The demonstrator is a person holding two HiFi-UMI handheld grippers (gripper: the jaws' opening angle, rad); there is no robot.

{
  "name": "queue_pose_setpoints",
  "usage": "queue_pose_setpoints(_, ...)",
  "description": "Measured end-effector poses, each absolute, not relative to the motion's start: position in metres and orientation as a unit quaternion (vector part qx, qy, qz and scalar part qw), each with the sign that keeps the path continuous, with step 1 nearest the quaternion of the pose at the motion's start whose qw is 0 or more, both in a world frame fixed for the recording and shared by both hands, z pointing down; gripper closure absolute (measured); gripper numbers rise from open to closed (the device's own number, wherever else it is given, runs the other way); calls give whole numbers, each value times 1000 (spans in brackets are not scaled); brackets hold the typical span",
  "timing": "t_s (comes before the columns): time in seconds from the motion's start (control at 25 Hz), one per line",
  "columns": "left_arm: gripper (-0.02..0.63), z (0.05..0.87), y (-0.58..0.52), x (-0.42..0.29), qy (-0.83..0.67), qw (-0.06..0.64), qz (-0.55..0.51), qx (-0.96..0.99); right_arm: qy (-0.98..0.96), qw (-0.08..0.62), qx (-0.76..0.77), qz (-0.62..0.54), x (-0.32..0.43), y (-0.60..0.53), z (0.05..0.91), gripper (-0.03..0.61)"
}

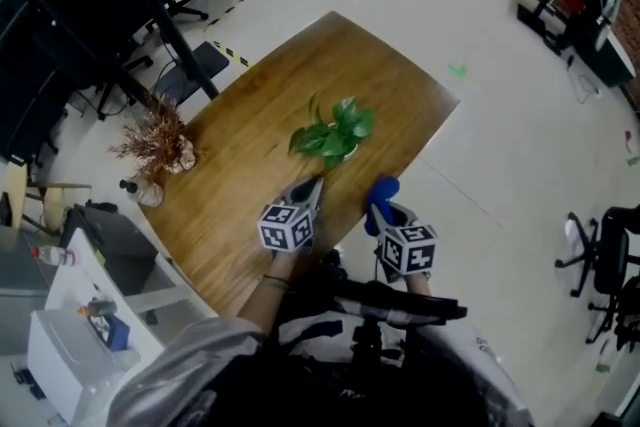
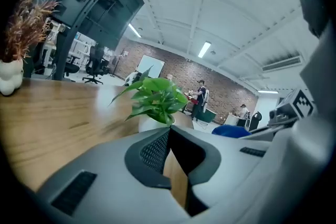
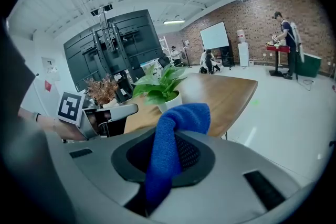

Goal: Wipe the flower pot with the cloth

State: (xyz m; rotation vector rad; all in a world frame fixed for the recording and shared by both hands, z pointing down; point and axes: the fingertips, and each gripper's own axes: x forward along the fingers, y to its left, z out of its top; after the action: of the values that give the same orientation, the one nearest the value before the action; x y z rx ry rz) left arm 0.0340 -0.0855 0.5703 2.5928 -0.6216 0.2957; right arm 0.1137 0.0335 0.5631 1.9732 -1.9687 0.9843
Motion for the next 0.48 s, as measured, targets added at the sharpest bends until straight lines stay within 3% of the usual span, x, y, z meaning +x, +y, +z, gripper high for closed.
queue_pose_setpoints(0.48,607,592,-109,42,-246,268,99,926,-695,170,633,294,134,0,563,522)
